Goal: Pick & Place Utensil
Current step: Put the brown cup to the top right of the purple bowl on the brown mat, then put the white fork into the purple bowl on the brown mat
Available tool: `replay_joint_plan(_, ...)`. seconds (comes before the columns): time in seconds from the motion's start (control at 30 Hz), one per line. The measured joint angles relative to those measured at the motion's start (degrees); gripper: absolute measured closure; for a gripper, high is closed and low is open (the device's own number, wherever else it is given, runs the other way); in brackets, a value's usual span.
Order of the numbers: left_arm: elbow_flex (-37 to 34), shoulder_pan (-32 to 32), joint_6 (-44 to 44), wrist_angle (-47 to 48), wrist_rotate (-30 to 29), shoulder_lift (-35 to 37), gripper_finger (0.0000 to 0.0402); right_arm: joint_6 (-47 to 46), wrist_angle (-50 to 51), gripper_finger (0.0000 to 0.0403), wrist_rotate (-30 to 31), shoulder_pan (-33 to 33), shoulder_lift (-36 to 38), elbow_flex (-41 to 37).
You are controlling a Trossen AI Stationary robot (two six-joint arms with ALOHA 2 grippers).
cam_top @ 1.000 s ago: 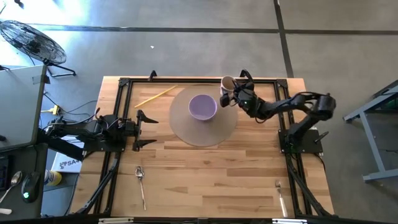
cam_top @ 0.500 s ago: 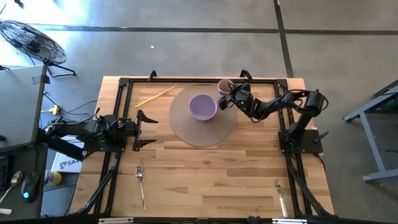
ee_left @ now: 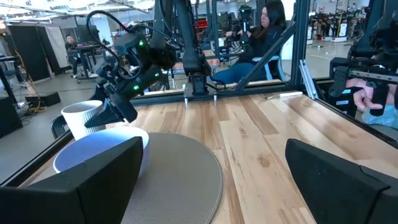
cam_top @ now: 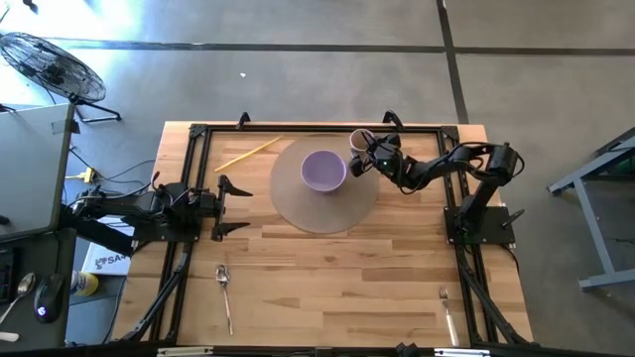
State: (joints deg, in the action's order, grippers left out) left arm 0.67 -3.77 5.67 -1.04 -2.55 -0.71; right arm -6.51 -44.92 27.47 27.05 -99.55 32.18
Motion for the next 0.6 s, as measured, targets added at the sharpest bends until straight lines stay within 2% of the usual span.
replay_joint_plan(0.3, 0.0, 0.0, 0.0, 0.0, 0.0, 0.0, 0.0015, -2.6, 7.6, 0.0006, -1.3, 0.0, 1.2, 0.0)
replay_joint_plan(0.6, 0.0, 0.0, 0.0, 0.0, 0.0, 0.0, 0.0015, -8.8, 29.8, 0.0004, -6.8, -0.4, 12.2, 0.0)
